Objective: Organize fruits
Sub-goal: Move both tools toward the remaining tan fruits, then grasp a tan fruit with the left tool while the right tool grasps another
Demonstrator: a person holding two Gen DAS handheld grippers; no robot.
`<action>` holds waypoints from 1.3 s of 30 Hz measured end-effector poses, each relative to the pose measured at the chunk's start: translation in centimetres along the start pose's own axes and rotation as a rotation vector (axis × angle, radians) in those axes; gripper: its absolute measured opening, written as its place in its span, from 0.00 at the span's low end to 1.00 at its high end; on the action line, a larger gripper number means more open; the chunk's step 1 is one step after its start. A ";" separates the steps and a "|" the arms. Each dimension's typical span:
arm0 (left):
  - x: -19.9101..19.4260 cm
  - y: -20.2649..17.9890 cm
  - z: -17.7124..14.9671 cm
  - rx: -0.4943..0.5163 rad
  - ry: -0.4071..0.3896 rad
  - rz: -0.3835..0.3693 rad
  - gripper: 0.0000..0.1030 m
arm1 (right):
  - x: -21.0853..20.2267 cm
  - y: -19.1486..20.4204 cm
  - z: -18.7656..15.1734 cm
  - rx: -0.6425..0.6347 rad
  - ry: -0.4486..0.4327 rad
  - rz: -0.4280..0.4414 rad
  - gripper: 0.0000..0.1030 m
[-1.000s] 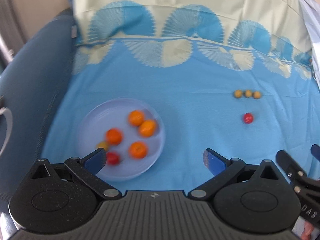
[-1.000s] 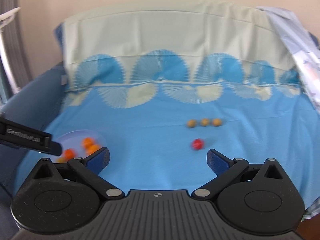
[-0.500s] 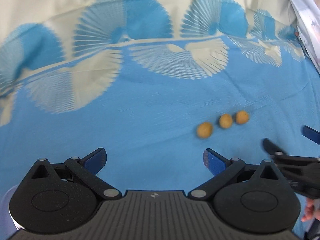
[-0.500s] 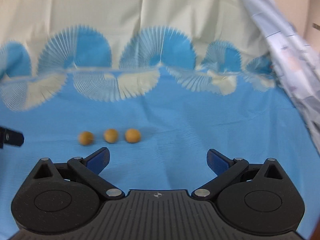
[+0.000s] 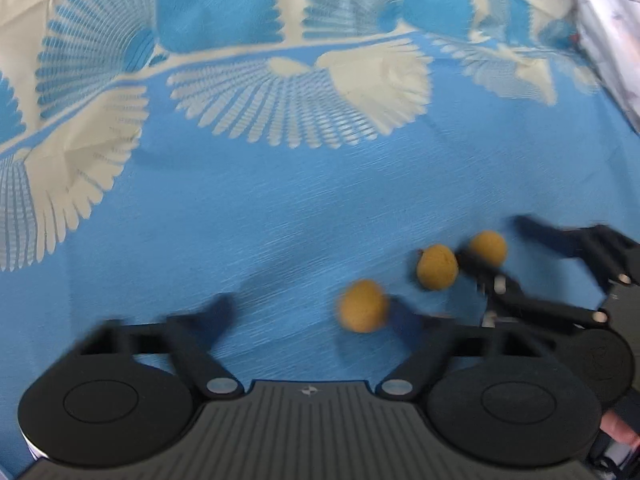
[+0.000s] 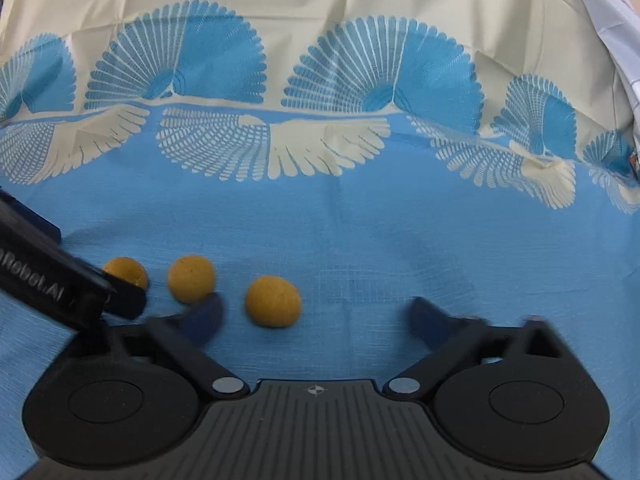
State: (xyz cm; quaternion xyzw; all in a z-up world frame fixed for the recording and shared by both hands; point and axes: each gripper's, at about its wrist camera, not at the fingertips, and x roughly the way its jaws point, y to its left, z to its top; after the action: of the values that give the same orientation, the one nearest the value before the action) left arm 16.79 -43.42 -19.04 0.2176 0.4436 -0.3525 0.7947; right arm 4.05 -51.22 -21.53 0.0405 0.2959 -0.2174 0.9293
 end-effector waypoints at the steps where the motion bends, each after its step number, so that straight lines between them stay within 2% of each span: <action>1: -0.3 -0.2 -0.1 0.018 0.001 -0.006 0.34 | -0.3 0.2 0.1 -0.021 -0.001 0.008 0.39; 2: -0.6 -0.3 -0.1 0.021 0.009 -0.018 0.26 | -0.3 0.5 0.2 -0.044 0.009 0.001 0.28; 9: -4.2 0.1 -0.8 -0.024 -0.001 -0.044 0.26 | -3.0 -0.1 0.9 0.063 0.031 -0.048 0.28; 15: -8.4 0.7 -2.4 -0.046 0.021 -0.034 0.26 | -7.0 0.4 1.3 0.069 0.033 -0.059 0.28; 23: -16.7 3.0 -5.8 -0.106 0.006 0.030 0.26 | -15.2 3.4 2.4 0.126 -0.006 0.032 0.28; 31: -26.7 6.7 -11.2 -0.178 -0.007 0.113 0.26 | -24.0 10.3 2.8 0.093 -0.039 0.179 0.28; 39: -34.9 10.5 -17.5 -0.267 -0.039 0.171 0.26 | -31.8 17.6 2.7 0.012 -0.060 0.324 0.29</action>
State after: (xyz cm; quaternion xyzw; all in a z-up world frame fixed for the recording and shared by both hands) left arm 2.54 -12.15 2.29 0.1401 0.4508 -0.2256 0.8522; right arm -10.21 -23.84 -2.21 0.0867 0.2562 -0.0677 0.9604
